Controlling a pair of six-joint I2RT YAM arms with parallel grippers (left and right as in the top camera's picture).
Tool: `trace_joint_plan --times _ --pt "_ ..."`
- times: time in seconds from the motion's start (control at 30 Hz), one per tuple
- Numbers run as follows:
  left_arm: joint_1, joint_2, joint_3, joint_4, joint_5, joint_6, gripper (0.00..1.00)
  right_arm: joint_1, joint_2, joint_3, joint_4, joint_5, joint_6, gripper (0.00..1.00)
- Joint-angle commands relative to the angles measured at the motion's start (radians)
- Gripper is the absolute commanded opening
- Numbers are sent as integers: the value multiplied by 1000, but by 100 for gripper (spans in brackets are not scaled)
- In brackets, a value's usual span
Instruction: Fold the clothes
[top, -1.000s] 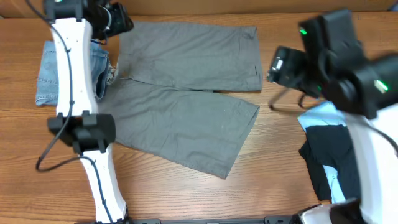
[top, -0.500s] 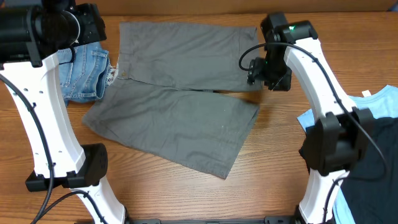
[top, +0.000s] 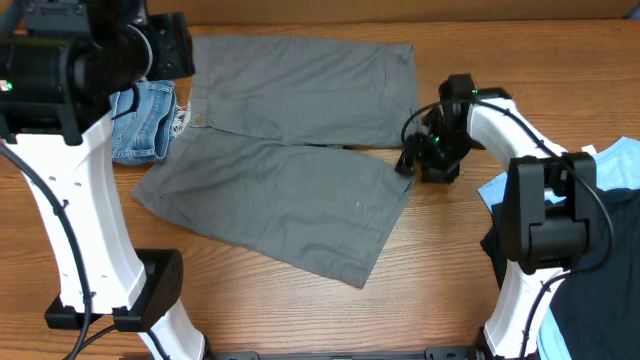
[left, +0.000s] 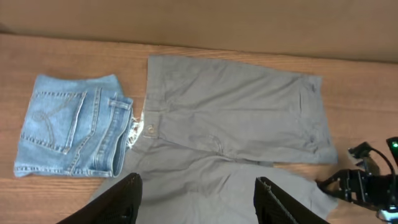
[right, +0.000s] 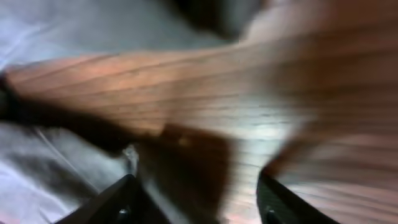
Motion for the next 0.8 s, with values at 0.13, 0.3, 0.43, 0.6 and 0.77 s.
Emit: trace_joint_plan --times 0.13,0.3,0.43,0.6,0.77 --pt "-37 -16 -5 -2 -76 43 62 -33 -3 -19 32 -40 -43 17" --pt "-36 -16 -5 -2 -77 43 63 -128 -3 66 2 29 -25 6" --pt "-37 -16 -5 -2 -76 43 65 -200 -3 150 6 27 -26 12" --pt "-37 -18 -5 -2 -76 52 69 -257 -5 221 -47 26 -37 52" --pt "-37 -34 -5 -2 -77 65 69 -275 -42 275 -160 -47 -114 54"
